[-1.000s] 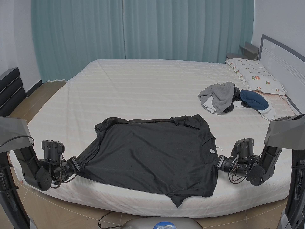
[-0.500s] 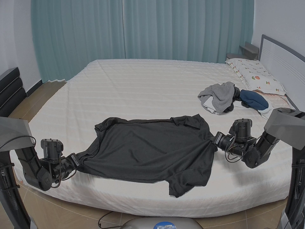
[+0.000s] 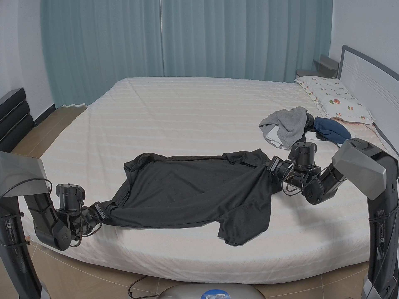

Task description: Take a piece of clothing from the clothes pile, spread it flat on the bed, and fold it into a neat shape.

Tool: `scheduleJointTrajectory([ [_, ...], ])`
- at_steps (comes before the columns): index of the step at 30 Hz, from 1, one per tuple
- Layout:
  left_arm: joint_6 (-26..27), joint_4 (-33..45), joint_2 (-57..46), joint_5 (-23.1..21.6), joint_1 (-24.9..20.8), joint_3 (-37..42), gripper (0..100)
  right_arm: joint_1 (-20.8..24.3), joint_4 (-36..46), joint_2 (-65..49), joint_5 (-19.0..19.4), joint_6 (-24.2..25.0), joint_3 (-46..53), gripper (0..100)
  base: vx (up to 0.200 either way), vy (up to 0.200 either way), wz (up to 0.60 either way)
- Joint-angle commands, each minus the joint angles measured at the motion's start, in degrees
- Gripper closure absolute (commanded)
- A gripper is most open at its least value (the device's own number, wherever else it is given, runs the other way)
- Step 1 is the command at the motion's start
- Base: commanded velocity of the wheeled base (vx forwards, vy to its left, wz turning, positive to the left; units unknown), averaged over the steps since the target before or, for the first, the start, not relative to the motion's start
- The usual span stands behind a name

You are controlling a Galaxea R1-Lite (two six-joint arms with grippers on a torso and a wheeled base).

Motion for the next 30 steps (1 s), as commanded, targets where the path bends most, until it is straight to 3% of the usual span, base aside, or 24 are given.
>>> scheduleJointTrajectory([
  [1,-0.03,-0.76,1.89,0.08,-0.02,0.06,100,0.83,0.20,4.23,-0.18,0.18,-5.91,100,0.000,0.000,0.00],
  [13,-0.03,-0.85,2.77,0.08,-0.02,-0.02,100,1.89,0.47,12.06,-1.50,-0.26,-17.87,100,0.000,0.000,0.00],
  [14,-0.03,-0.85,2.77,0.08,-0.02,-0.02,100,1.89,0.47,12.06,-1.50,-0.26,-17.87,0,0.000,0.000,0.00],
  [21,-0.03,-3.05,4.26,0.08,-0.20,0.24,100,-0.22,3.54,10.65,-0.79,-0.26,-14.97,0,0.000,0.000,0.00],
  [28,-0.03,-3.31,4.44,0.17,-0.29,0.50,100,-3.39,4.95,-0.25,4.13,0.54,-2.05,0,0.000,0.000,0.00],
  [30,-0.03,-3.31,4.44,0.08,-0.29,0.50,100,-3.74,4.95,-5.17,6.15,1.24,5.95,0,0.000,0.000,0.00],
])
